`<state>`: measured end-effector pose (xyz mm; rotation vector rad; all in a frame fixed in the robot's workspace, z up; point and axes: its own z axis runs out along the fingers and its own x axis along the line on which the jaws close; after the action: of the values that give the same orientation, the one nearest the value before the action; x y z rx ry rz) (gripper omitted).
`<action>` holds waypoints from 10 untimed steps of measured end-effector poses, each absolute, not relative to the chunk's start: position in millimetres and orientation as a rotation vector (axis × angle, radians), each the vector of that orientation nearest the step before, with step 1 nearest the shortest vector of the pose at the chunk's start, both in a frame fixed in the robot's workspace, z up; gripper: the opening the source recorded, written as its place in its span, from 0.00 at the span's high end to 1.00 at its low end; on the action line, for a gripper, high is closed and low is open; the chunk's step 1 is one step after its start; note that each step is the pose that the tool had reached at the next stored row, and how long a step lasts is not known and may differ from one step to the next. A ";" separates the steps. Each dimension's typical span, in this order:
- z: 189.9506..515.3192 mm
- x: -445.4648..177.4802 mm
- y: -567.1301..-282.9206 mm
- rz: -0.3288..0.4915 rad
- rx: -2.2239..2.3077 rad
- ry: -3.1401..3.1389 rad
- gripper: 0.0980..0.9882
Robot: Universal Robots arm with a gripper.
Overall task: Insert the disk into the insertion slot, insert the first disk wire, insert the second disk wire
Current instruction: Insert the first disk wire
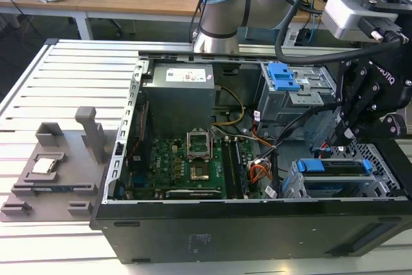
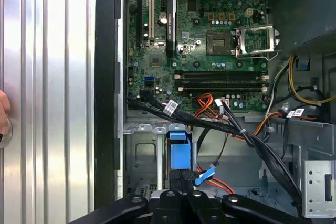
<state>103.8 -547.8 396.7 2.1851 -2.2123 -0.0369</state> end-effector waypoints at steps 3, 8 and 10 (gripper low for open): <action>394.2 104.5 -547.8 -0.037 2.185 -2.212 0.99; 391.8 113.9 -546.5 -0.037 2.185 -2.212 0.99; 391.7 116.8 -544.4 -0.037 2.185 -2.212 0.99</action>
<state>116.8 -544.4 391.7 2.1852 -2.2122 -0.0370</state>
